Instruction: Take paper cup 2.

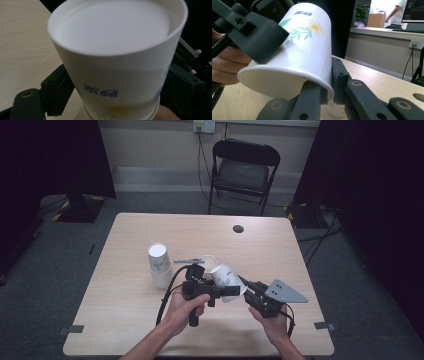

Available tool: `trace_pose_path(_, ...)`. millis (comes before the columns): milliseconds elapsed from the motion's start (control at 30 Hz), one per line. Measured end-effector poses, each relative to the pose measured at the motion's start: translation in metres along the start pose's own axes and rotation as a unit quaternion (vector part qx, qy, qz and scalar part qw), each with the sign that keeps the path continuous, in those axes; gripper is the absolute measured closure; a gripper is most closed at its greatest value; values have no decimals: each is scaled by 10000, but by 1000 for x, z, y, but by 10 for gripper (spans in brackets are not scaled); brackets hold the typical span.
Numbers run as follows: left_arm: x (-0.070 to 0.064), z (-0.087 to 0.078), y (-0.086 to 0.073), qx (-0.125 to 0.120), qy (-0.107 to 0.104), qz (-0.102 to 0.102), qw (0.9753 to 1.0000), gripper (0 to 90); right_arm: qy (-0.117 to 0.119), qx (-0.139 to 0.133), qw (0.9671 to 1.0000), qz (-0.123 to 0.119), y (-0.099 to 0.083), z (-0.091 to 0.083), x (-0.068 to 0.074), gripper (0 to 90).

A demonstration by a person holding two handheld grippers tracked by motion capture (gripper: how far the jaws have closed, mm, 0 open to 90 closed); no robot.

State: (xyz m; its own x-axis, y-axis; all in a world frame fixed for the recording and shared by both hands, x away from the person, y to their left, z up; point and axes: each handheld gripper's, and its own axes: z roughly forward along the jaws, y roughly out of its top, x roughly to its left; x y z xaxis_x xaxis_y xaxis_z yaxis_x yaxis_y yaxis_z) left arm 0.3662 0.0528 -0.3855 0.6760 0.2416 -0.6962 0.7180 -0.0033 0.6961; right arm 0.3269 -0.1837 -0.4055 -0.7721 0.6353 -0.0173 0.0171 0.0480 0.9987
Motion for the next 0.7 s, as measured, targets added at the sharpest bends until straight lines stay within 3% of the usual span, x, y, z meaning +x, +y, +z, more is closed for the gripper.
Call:
trace_pose_path(200,1,-2,0,-11,76,169,9998,154,-68,36,10000,40,0,-1,-2,851)
trace_pose_path(467,3,-3,0,-34,138,220,9997,156,-219,112,9996,131,0,-2,-8,851)
trace_pose_path(600,2,-5,0,-30,177,536,9984,155,-275,165,9992,241,2,-3,-11,850)
trace_pose_path(633,2,-6,0,-26,244,688,9973,154,-288,204,9991,244,2,-3,-11,851)
trace_pose_path(700,2,-8,-1,-64,326,793,9963,155,-331,196,9989,258,2,-4,-13,851)
